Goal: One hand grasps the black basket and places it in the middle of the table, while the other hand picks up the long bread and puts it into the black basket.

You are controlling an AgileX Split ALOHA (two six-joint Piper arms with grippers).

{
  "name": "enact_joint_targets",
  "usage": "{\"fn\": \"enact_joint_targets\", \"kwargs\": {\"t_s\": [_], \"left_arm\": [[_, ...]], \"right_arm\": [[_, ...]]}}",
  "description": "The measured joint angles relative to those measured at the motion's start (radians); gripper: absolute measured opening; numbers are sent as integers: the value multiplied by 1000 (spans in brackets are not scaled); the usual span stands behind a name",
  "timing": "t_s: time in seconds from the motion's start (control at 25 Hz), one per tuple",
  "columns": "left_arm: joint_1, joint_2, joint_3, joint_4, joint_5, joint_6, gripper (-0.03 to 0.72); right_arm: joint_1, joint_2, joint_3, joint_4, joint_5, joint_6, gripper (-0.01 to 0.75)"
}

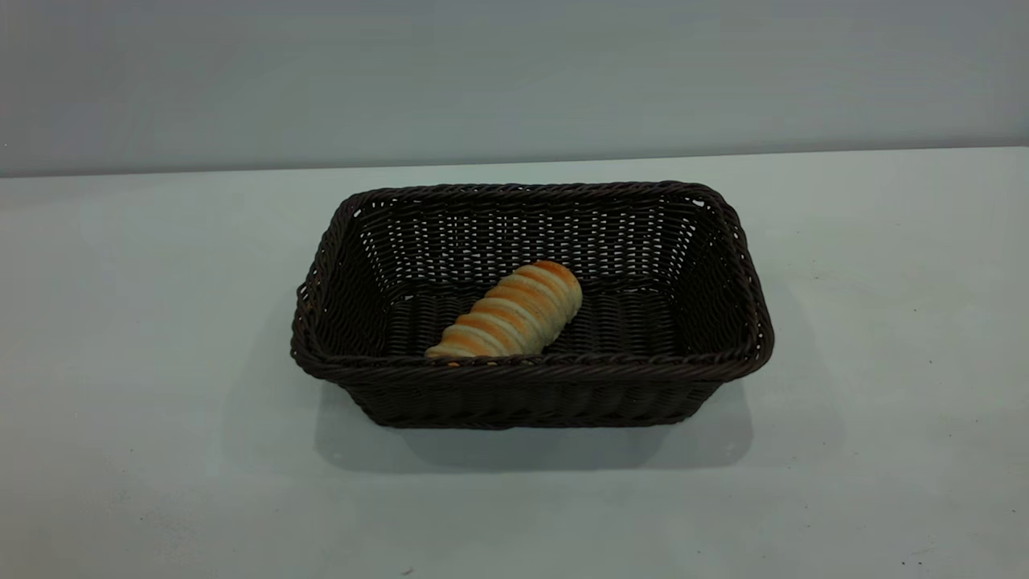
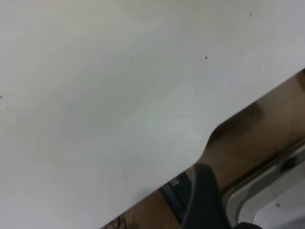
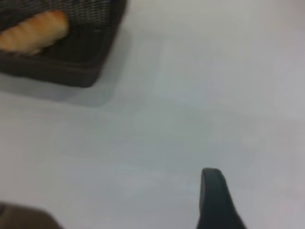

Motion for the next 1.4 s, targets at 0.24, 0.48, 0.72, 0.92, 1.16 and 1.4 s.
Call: {"fn": "enact_joint_targets", "kwargs": {"t_s": [0.24, 0.48, 0.72, 0.92, 1.16, 1.4], "left_arm": [[192, -12, 0, 1, 0, 0, 566], [534, -108, 1, 3, 0, 0, 566], [621, -293, 1, 3, 9, 0, 566], [620, -339, 1, 3, 18, 0, 566], [620, -341, 1, 3, 19, 0, 566], [620, -341, 1, 3, 19, -1, 566]], "right_arm": [[-40, -1, 0, 0, 0, 0, 456], [-40, -1, 0, 0, 0, 0, 456], [-40, -1, 0, 0, 0, 0, 456], [-40, -1, 0, 0, 0, 0, 456], [-40, -1, 0, 0, 0, 0, 456], [-40, -1, 0, 0, 0, 0, 456]]}}
